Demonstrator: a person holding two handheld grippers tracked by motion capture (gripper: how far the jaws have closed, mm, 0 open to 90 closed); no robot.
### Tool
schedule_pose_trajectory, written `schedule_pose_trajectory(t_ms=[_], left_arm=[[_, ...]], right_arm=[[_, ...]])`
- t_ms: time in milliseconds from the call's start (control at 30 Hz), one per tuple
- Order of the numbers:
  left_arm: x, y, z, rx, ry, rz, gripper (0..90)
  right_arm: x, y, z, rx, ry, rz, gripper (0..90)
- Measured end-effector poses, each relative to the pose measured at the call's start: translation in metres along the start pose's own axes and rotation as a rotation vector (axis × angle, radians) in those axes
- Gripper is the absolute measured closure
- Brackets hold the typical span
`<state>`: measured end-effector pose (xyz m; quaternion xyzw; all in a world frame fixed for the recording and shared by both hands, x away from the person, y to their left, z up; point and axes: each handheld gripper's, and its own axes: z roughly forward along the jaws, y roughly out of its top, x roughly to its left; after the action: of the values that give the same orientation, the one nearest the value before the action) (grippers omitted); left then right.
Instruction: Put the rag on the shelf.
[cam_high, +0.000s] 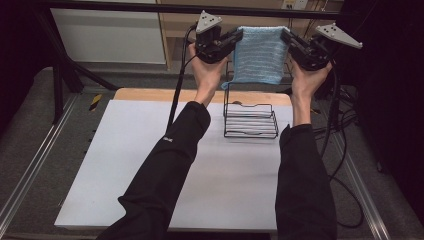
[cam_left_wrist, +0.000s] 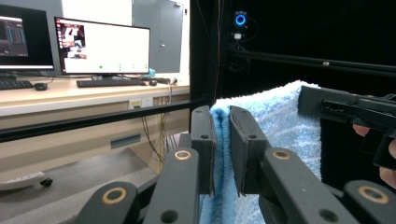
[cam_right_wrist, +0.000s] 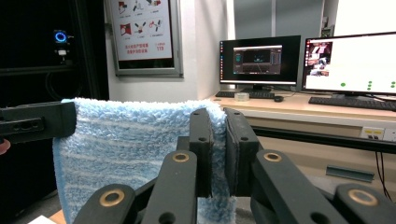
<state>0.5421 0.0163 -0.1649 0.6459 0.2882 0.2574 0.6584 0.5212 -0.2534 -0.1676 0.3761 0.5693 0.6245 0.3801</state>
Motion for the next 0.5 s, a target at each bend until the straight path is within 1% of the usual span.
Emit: schedule_pose_trajectory(t_ms=[67, 200, 333, 500], left_arm=[[-0.001, -0.004, 0.001, 0.011, -0.002, 0.012, 80.3], [-0.001, -0.011, 0.004, 0.032, -0.007, 0.006, 80.3], [-0.004, -0.018, 0.004, 0.039, -0.022, 0.003, 80.3], [-0.009, -0.028, 0.004, 0.065, -0.044, 0.007, 80.3]], right_arm=[[-0.002, -0.003, -0.001, 0.006, 0.001, 0.001, 83.2], [-0.006, -0.009, -0.003, 0.023, 0.001, -0.006, 83.1], [-0.008, -0.016, -0.008, 0.043, 0.003, -0.008, 82.9], [-0.012, -0.029, -0.016, 0.073, -0.002, 0.015, 82.9]])
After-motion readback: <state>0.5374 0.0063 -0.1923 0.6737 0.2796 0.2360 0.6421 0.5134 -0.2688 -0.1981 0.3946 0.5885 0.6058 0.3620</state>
